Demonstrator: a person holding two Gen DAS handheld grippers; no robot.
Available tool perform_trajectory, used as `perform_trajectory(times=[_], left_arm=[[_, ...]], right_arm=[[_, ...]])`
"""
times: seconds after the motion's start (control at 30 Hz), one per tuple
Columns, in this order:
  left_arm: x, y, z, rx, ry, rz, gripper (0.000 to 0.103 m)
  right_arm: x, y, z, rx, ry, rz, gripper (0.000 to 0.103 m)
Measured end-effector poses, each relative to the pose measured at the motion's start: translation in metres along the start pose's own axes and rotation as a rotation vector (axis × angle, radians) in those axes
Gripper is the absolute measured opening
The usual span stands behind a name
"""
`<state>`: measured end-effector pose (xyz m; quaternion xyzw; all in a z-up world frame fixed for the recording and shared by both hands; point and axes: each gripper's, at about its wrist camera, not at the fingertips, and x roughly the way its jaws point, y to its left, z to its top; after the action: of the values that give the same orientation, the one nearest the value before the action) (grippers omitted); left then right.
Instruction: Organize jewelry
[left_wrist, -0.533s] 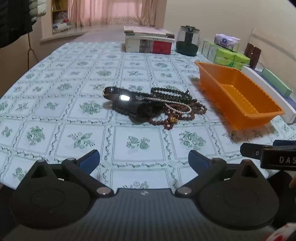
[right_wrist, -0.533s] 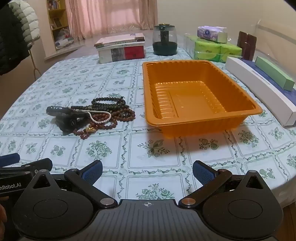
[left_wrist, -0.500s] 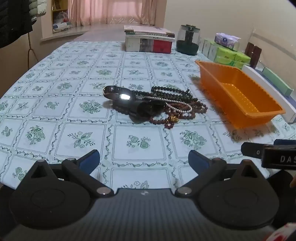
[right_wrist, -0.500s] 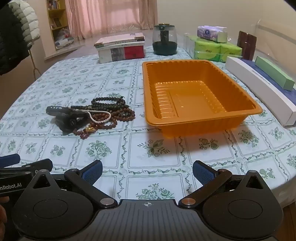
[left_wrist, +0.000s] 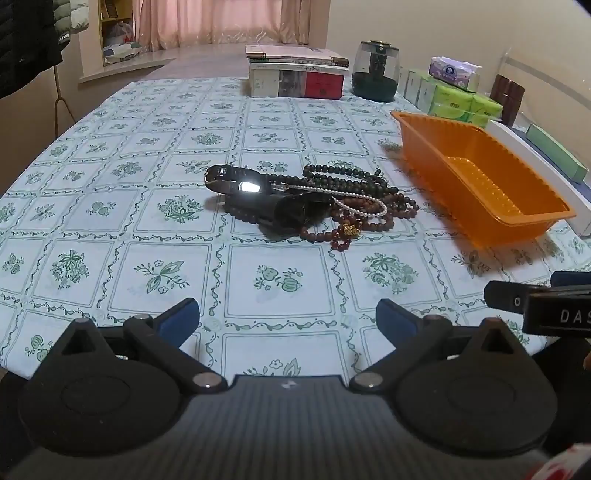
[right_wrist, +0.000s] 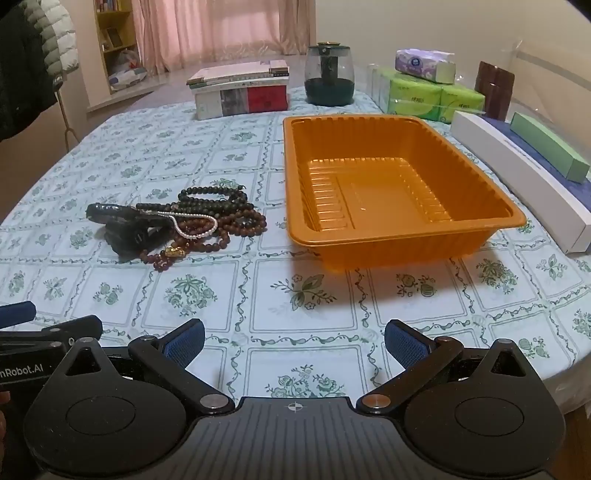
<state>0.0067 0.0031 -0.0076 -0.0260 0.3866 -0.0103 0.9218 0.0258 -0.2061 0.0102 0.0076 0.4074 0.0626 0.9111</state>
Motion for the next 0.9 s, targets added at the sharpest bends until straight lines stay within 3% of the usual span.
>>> perform_trajectory(times=[0.9], left_arm=[[-0.0033, -0.0026, 0.0025, 0.005, -0.01, -0.012, 0.099]], right_arm=[[-0.0025, 0.0018, 0.0002, -0.015, -0.008, -0.007, 0.103]])
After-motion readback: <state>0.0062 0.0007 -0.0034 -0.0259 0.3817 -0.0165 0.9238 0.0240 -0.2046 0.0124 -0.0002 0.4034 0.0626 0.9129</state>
